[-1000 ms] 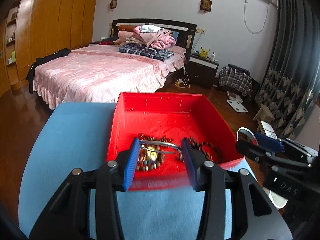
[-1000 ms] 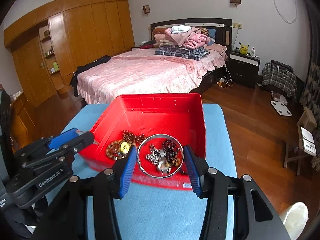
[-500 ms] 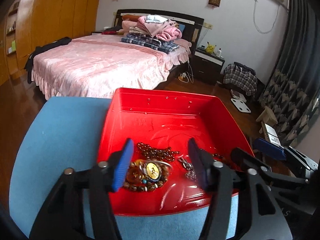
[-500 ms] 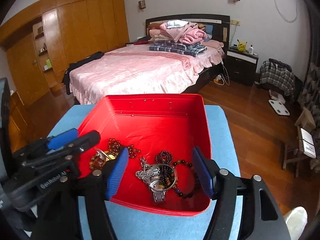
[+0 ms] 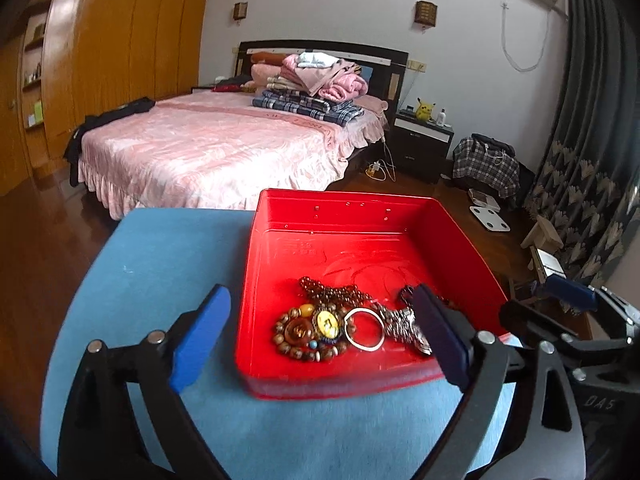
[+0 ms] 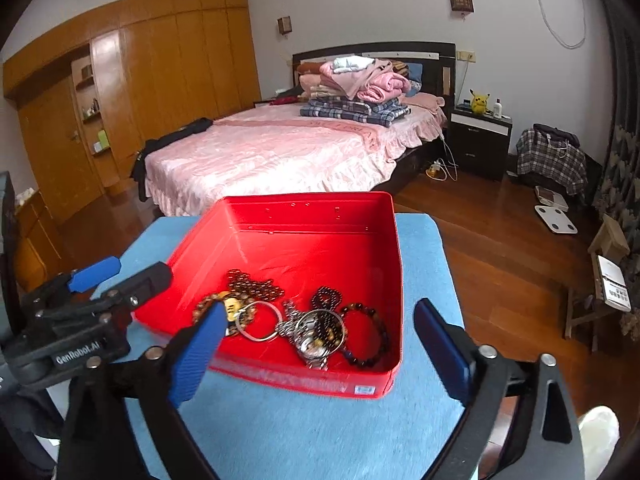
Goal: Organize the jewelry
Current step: 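Withdraw both open grippers up and away from the tin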
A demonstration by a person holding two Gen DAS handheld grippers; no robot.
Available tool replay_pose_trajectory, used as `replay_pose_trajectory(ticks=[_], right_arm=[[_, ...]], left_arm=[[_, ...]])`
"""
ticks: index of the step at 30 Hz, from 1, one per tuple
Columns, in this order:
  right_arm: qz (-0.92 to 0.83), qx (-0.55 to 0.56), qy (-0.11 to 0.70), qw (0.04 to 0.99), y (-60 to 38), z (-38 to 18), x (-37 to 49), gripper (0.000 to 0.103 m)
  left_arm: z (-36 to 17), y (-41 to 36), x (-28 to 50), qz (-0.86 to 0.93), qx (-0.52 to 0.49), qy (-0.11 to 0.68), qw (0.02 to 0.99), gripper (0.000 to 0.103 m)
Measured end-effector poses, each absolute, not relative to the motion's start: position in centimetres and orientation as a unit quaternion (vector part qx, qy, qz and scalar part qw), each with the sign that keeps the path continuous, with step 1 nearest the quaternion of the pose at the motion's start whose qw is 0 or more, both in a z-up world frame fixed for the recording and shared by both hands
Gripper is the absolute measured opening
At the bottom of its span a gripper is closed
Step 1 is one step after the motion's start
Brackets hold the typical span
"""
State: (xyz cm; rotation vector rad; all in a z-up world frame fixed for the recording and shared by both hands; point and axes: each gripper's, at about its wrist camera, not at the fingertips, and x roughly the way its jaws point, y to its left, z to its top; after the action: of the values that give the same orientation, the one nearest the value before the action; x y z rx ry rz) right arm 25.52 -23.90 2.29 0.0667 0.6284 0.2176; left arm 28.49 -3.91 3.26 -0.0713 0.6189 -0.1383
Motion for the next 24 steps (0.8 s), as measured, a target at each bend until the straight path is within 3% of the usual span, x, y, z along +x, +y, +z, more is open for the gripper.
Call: replay_pose_trajectory(ticks=[4, 24], right_arm=[[0.111, 0.043, 0.292, 0.949, -24.4, 3.0, 23.5, 0.097], [0.125, 0.06, 0.252, 0.958, -25.6, 6.8, 17.3, 0.097]], left_arm=[[4.1, -3.6, 26.4, -0.061, -0.029, 0.293, 0.954, 0.096], [9.6, -3.8, 19.0, -0.059, -0.01, 0.228, 0.972, 0.097]])
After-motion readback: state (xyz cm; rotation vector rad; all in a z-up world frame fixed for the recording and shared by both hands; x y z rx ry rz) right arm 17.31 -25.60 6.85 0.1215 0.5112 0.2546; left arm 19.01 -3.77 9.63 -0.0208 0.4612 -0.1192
